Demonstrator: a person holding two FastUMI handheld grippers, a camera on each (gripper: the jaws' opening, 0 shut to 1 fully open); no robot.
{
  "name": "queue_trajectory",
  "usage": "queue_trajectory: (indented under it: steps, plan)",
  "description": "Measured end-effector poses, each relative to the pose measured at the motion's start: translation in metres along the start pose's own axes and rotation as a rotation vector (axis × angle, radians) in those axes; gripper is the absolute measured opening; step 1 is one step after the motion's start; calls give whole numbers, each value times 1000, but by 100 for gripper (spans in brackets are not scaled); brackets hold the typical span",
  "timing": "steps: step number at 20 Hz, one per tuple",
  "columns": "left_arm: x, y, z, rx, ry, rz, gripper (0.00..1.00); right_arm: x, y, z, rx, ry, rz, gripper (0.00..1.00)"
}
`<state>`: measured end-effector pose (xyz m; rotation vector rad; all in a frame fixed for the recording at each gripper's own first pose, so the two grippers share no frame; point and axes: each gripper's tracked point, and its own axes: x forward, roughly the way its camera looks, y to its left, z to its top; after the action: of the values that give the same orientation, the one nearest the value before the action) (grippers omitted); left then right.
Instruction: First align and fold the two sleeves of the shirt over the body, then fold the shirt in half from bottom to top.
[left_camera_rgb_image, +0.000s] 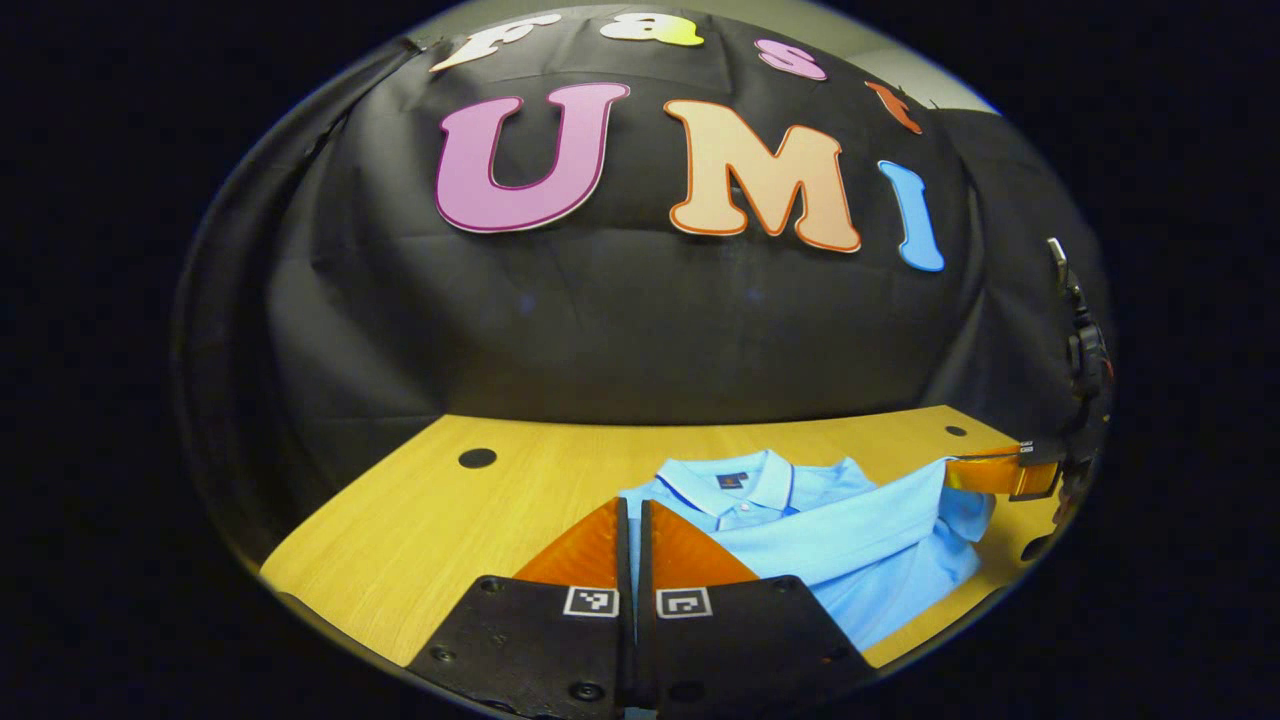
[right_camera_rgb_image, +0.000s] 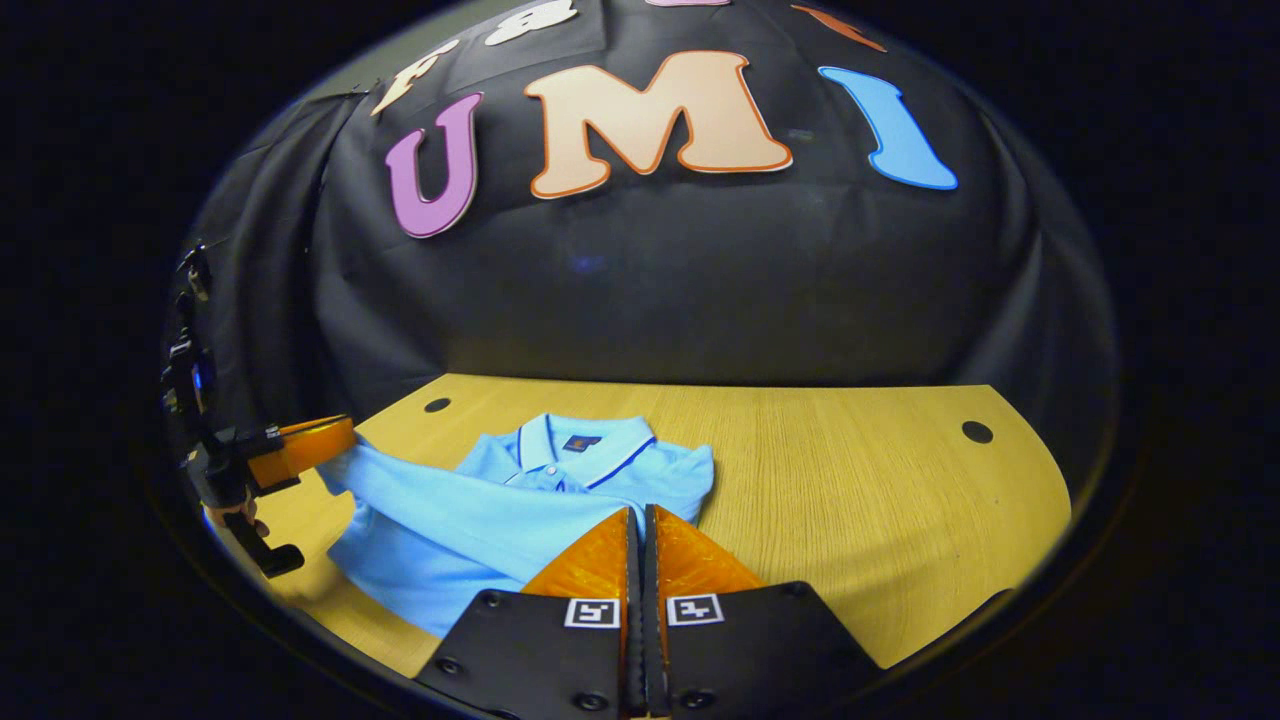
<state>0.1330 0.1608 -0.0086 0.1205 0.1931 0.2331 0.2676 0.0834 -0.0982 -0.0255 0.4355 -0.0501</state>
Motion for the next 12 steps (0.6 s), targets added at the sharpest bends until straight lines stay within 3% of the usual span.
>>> queue_trajectory:
  steps: [5,9,10,11,12]
  plan:
    - [46,0,-11,85,11,46,0,50,-10,-18,19,32,-69,3]
    - [62,3,-14,133,3,77,0,65,-26,-26,81,57,-101,1]
    - [61,7,-15,140,4,94,0,64,-27,-25,89,56,-103,3]
    - [60,9,-16,136,4,100,2,58,-29,-24,92,60,-95,16]
    - [58,10,-15,122,1,103,3,57,-29,-23,94,59,-85,16]
